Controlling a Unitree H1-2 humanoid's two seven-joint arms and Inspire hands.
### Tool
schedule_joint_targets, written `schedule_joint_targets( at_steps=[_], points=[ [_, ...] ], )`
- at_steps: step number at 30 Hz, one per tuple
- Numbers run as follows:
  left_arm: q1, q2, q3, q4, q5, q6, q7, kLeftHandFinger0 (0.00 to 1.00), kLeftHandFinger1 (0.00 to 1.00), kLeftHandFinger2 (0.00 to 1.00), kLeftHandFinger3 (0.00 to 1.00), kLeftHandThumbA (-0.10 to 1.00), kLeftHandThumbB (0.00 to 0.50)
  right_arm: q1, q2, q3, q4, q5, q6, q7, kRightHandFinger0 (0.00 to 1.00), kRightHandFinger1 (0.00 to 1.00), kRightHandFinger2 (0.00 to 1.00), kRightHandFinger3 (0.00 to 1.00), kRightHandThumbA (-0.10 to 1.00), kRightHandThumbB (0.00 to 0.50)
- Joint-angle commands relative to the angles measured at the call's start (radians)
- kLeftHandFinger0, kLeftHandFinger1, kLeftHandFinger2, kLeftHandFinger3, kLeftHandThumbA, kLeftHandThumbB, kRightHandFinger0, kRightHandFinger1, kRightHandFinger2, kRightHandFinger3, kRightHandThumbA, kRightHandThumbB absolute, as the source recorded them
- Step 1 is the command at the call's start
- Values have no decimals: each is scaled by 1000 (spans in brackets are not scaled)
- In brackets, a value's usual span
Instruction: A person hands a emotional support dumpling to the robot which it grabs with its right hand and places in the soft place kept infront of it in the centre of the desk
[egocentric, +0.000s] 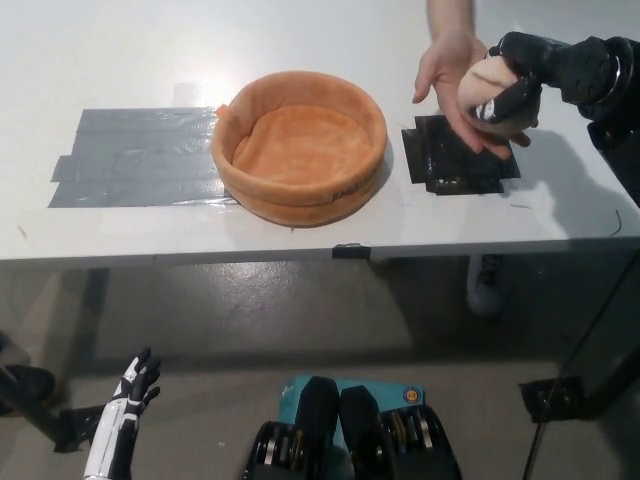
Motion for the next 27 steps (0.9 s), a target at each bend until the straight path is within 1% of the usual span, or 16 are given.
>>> schedule_joint_targets(
  at_steps=[1,2,4,6,8,9,10,11,12,13,14,15,16,18,21,27],
  points=[
    [-10,16,2,-15,-12,-7,-5,1000,1000,1000,1000,1000,499,-39,-17,-28,-42,-41,-4,-39,358,861,909,498,-100,196],
    [-10,15,1,-15,-11,-6,-4,1000,1000,1000,1000,1000,500,-37,-17,-33,-47,-44,-5,-43,333,875,988,432,-100,188],
    [-15,15,1,-12,-10,-7,-3,1000,1000,1000,1000,1000,500,-38,-17,-40,-52,-47,-8,-51,358,904,1000,394,-100,184],
    [-17,15,1,-9,-10,-10,-2,1000,1000,1000,1000,1000,500,-33,-15,-54,-66,-46,-11,-65,318,802,1000,411,-100,191],
    [-18,15,0,-9,-8,-10,-2,1000,1000,1000,1000,1000,500,-22,-7,-94,-106,-37,16,-96,352,795,997,535,-100,215],
    [-20,16,1,-8,-8,-10,-2,1000,1000,1000,1000,1000,500,-13,2,-132,-130,-22,29,-126,276,707,930,517,-100,198],
    [-21,16,1,-9,-9,-9,-2,1000,1000,1000,1000,1000,500,-9,10,-163,-141,-8,31,-143,129,662,1000,583,-100,196],
    [-21,16,1,-10,-9,-9,-2,1000,1000,1000,1000,1000,500,-3,22,-212,-151,22,20,-165,92,657,996,628,-100,172],
    [-23,15,1,-13,-8,-6,-1,1000,1000,1000,1000,1000,500,2,37,-279,-161,65,-2,-192,69,581,891,777,-100,176],
    [-22,15,2,-14,-8,-4,0,1000,1000,1000,1000,1000,500,6,47,-313,-168,82,-8,-203,68,565,869,826,-100,167],
    [-29,17,4,-9,-11,-9,-1,1000,1000,1000,1000,1000,500,9,98,-463,-180,207,-20,-234,45,525,847,856,-100,142],
    [-30,18,4,-8,-12,-9,-1,1000,1000,1000,1000,1000,500,9,107,-488,-180,225,-22,-238,44,524,847,857,-100,142],
    [-30,20,4,-7,-7,-7,0,1000,1000,1000,1000,1000,500,7,144,-584,-176,294,-35,-261,61,530,844,790,-100,150],
    [-30,17,4,-7,-5,-8,3,1000,1000,1000,1000,1000,500,-2,201,-718,-180,375,-1,-305,46,505,841,766,-100,189],
    [-27,16,2,-3,-5,-12,2,1000,1000,1000,1000,1000,500,-32,283,-926,-137,542,32,-339,0,389,839,962,-100,179],
    [-24,17,4,-11,-10,-6,-1,1000,1000,1000,1000,1000,500,-77,345,-1075,-70,697,32,-352,0,359,826,991,-100,130]
  ],
)
